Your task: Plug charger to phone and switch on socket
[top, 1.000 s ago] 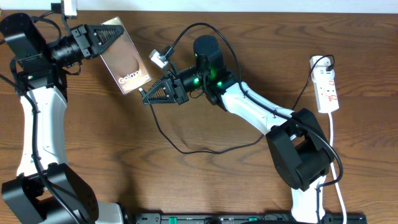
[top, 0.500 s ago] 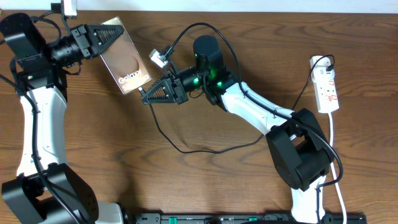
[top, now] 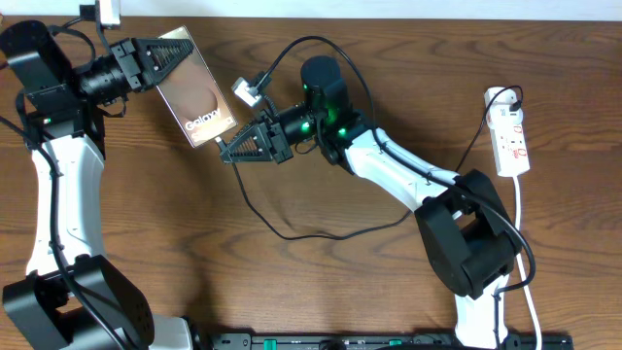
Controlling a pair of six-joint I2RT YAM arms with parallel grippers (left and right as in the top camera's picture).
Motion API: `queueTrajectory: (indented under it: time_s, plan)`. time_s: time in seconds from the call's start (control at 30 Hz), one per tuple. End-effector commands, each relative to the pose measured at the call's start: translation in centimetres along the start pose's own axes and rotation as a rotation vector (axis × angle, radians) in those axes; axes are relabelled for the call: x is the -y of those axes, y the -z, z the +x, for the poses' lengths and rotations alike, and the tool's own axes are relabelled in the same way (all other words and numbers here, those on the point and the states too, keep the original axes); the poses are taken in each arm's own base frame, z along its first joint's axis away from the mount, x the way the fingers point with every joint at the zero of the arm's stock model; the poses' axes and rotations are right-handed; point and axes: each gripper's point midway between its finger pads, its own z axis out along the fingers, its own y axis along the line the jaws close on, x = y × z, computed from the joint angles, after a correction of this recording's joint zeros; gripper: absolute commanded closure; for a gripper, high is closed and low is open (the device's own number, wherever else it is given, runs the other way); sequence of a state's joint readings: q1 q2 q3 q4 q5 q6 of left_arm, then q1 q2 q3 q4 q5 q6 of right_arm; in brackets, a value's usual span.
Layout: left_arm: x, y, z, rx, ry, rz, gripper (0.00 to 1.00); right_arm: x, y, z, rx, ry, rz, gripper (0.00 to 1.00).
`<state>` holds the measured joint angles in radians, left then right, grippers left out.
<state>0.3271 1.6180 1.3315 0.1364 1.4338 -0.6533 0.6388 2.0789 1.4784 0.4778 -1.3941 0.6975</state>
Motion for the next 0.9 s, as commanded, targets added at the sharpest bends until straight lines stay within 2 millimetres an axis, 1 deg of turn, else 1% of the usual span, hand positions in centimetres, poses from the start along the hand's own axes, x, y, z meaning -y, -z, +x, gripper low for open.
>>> queueTrajectory:
  time_s: [0.0, 0.23, 0.73, 0.87]
  plan:
    - [0.5, 0.1, 0.1, -0.008, -0.019, 0.014, 0.93, -0.3, -0.8, -0.1, -0.005, 0.004, -0.007, 0.99]
    - [0.5, 0.1, 0.1, -0.008, -0.02, 0.014, 0.93, -0.3, -0.8, -0.2, -0.002, 0.001, -0.003, 0.99]
    - [0.5, 0.1, 0.1, -0.009, -0.023, 0.014, 0.93, 0.2, 0.4, -0.6, 0.017, 0.0, 0.015, 0.99]
    - [0.5, 0.1, 0.1, -0.009, -0.023, 0.014, 0.93, 0.3, 0.4, -0.7, 0.022, -0.009, 0.02, 0.99]
